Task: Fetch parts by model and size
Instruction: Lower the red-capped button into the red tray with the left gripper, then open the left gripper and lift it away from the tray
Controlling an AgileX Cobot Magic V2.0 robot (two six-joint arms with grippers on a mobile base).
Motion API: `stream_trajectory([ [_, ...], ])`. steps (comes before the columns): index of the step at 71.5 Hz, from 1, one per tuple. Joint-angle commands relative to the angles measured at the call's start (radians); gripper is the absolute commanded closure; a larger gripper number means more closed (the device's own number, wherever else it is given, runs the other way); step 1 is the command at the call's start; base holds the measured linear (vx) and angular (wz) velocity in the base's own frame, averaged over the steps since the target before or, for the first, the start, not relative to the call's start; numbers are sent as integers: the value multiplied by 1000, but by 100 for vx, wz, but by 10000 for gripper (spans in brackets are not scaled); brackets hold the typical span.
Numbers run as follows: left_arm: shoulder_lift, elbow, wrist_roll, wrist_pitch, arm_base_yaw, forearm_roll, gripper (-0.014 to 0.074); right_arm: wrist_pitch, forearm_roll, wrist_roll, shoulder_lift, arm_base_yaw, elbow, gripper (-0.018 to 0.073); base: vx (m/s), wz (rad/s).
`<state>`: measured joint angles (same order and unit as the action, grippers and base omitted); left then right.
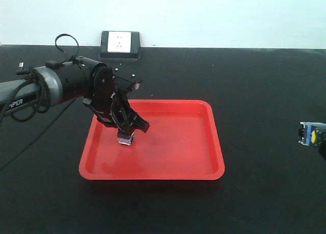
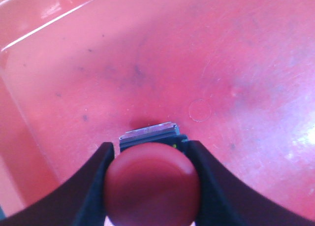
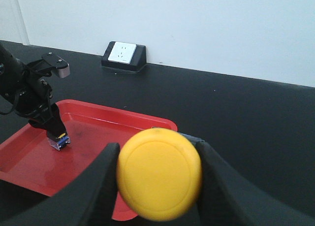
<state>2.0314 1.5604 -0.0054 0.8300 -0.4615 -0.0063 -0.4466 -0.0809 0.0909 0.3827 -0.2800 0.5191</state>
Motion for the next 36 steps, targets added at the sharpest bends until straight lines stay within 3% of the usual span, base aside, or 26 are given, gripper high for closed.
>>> stream_trajectory([
  [1, -52, 32, -10, -22, -4, -3, 356, 81, 0, 6, 14, 3, 29, 569, 0, 0],
  [20, -63, 94, -11, 65, -5, -12, 75, 81, 0, 6, 14, 3, 29, 569, 0, 0],
  [36, -189, 146, -11, 76, -10, -13, 39, 81, 0, 6, 14, 3, 29, 569, 0, 0],
])
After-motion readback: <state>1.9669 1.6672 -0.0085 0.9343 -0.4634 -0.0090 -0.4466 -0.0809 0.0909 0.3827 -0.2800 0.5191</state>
